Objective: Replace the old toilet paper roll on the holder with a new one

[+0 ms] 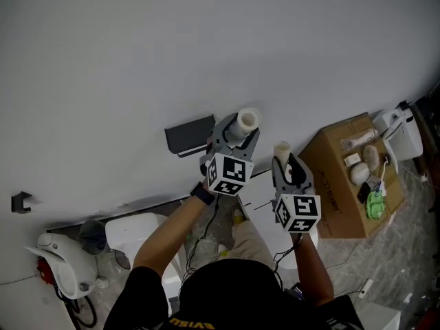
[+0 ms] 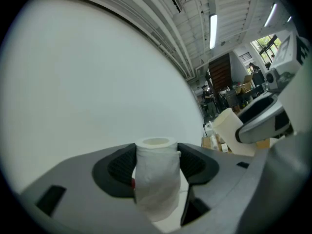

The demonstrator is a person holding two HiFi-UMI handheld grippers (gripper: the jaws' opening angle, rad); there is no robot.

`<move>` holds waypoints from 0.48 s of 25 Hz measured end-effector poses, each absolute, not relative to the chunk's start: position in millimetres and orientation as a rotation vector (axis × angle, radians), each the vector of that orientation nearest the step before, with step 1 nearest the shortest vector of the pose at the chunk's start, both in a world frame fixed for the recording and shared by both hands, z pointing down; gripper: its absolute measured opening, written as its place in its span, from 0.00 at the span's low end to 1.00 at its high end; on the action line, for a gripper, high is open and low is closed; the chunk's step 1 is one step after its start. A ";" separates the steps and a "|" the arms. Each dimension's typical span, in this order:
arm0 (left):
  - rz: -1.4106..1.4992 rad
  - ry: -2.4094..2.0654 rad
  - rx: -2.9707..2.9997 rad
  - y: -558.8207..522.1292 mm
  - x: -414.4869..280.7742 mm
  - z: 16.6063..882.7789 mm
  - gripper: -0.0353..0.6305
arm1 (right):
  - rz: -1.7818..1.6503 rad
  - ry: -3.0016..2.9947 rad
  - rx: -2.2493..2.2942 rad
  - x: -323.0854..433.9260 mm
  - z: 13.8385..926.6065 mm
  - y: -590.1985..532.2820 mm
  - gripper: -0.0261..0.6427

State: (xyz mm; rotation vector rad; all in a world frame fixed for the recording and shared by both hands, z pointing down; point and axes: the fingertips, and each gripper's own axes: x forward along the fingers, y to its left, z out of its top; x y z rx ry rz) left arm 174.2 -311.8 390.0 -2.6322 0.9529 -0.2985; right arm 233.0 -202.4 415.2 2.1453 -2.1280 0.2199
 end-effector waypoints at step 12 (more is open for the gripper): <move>-0.497 0.883 -2.520 -299.8 197.3 451.3 0.46 | 0.265 -2.063 2.115 250.6 444.4 -206.0 0.29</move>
